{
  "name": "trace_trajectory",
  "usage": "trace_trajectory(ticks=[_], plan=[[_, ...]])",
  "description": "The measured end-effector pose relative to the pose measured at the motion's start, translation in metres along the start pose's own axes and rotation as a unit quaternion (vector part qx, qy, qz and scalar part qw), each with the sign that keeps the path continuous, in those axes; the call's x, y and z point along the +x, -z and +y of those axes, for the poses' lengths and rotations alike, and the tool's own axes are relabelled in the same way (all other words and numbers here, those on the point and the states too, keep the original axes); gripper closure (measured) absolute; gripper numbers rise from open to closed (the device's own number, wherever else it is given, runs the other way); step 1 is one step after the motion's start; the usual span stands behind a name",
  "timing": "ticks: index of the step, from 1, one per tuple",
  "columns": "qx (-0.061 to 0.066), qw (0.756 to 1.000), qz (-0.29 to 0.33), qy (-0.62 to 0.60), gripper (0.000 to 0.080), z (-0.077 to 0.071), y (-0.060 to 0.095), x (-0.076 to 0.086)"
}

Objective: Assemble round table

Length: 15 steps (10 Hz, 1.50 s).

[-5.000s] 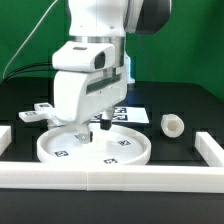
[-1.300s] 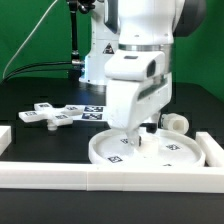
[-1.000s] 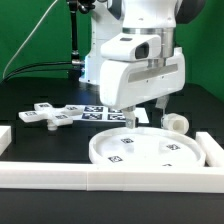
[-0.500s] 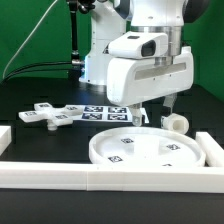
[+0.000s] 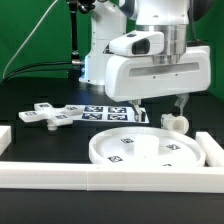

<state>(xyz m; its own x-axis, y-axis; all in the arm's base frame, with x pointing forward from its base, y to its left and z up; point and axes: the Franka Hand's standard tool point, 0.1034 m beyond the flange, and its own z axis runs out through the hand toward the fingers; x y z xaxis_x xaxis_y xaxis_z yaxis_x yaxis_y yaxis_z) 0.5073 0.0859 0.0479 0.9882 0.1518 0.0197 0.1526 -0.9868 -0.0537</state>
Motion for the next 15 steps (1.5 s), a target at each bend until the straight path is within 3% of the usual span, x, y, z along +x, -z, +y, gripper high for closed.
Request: trace_trajectory(ticks=[3, 5, 9, 15], plan=[[0.009, 0.996, -0.007, -0.085, 0.0151, -0.031, -0.004, -0.003], [0.009, 0.997, -0.013, -0.078, 0.0151, -0.030, -0.003, -0.004], [-0.001, 0.983, -0.160, -0.085, 0.0151, -0.037, -0.003, -0.020], [0.010, 0.936, -0.344, -0.072, 0.0151, -0.036, -0.015, -0.033]])
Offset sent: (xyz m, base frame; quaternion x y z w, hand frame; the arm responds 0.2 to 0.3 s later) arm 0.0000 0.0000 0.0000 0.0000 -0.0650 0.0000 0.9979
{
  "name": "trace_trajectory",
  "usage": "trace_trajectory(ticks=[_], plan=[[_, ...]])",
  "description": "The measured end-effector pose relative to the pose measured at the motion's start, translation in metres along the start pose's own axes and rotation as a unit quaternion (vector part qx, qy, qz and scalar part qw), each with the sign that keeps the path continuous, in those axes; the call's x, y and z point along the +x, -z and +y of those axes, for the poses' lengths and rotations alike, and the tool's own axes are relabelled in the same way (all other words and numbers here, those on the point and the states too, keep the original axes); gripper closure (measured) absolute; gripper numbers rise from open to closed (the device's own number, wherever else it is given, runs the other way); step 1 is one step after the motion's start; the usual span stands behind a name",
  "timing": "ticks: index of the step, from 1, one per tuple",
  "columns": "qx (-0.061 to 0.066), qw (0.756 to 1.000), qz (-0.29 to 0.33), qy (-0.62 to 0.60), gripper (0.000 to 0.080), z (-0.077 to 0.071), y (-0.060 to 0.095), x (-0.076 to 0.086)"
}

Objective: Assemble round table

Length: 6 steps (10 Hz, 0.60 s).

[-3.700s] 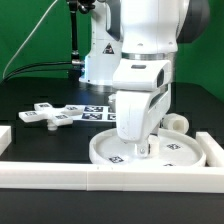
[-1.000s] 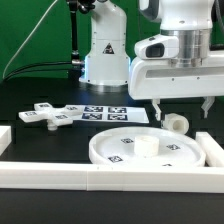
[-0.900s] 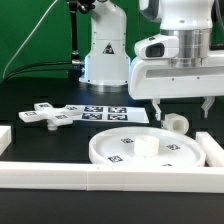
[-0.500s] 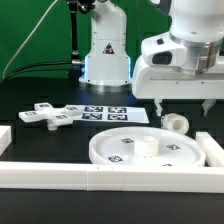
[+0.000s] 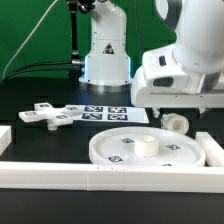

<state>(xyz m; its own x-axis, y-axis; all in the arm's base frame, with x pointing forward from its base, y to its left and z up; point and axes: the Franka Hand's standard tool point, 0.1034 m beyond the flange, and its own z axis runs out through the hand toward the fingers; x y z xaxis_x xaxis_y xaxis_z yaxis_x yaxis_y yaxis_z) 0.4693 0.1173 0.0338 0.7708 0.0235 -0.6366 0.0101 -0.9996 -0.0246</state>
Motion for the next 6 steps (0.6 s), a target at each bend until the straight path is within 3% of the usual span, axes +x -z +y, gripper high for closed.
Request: trace_trajectory(ticks=[3, 6], plan=[[-0.004, 0.997, -0.079, 0.002, 0.0151, 0.001, -0.013, 0.002], [-0.001, 0.998, -0.059, 0.003, 0.0151, 0.000, -0.017, 0.011]])
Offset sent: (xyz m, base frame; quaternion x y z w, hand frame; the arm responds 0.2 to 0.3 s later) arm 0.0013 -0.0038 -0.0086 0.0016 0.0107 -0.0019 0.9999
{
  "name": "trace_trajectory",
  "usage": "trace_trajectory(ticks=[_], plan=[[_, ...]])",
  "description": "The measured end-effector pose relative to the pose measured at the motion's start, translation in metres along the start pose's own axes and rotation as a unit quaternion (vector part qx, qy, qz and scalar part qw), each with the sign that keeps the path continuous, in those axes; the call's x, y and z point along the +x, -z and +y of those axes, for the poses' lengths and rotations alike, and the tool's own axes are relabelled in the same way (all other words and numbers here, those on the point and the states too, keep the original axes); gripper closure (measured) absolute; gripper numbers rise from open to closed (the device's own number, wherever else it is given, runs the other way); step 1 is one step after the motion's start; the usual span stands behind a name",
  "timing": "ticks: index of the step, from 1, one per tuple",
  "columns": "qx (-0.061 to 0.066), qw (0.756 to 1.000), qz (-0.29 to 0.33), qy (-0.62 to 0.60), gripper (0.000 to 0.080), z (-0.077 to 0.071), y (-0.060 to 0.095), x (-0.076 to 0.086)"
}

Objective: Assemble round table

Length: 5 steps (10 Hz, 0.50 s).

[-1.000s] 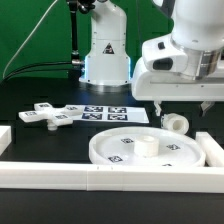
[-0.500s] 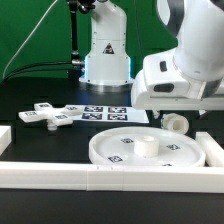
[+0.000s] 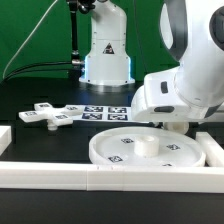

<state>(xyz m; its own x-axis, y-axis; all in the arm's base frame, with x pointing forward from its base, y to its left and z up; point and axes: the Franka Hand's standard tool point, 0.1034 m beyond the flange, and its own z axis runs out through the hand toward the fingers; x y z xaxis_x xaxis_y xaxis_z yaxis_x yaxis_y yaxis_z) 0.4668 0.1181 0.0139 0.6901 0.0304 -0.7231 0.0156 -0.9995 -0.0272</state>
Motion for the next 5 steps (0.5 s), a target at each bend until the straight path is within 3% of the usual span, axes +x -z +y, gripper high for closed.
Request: trace_trajectory(ticks=[2, 4, 5], plan=[[0.000, 1.000, 0.000, 0.000, 0.0151, 0.0002, -0.0012, 0.0004], [0.000, 1.000, 0.000, 0.001, 0.0387, 0.0002, -0.0025, 0.0010], [0.000, 1.000, 0.000, 0.001, 0.0387, 0.0002, -0.0025, 0.0010]])
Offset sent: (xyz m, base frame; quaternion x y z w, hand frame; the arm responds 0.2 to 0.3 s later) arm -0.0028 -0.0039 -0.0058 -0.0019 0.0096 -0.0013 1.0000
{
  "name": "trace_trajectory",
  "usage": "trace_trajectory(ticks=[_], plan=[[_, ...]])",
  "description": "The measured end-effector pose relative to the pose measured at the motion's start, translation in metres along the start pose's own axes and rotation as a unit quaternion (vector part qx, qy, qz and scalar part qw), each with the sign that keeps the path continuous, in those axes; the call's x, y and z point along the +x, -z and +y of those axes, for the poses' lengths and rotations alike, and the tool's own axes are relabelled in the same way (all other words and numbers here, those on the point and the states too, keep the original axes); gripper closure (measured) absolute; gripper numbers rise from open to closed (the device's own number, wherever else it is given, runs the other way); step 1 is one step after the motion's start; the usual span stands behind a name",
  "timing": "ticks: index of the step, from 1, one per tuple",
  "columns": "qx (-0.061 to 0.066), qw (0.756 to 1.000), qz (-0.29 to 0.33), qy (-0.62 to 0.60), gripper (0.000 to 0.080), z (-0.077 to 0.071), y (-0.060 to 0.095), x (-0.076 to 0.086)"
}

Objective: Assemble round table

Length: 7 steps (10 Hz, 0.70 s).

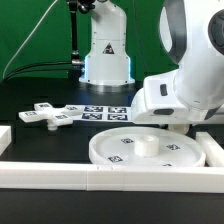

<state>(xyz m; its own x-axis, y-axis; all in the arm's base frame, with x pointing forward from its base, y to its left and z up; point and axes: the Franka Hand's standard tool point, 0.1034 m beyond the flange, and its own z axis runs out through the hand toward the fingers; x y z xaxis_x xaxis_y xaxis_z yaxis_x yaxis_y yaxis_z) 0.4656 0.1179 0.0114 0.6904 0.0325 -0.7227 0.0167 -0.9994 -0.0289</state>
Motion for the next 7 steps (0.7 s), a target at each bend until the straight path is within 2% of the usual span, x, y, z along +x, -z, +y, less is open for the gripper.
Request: trace_trajectory(ticks=[3, 5, 6, 7], plan=[[0.000, 1.000, 0.002, 0.001, 0.0393, 0.000, 0.004, -0.002], [-0.002, 1.000, -0.008, 0.011, 0.0393, 0.003, 0.024, -0.020], [-0.002, 1.000, -0.017, 0.026, 0.0393, 0.006, 0.039, -0.031], [0.000, 0.999, -0.020, 0.038, 0.0392, 0.010, 0.054, -0.035]])
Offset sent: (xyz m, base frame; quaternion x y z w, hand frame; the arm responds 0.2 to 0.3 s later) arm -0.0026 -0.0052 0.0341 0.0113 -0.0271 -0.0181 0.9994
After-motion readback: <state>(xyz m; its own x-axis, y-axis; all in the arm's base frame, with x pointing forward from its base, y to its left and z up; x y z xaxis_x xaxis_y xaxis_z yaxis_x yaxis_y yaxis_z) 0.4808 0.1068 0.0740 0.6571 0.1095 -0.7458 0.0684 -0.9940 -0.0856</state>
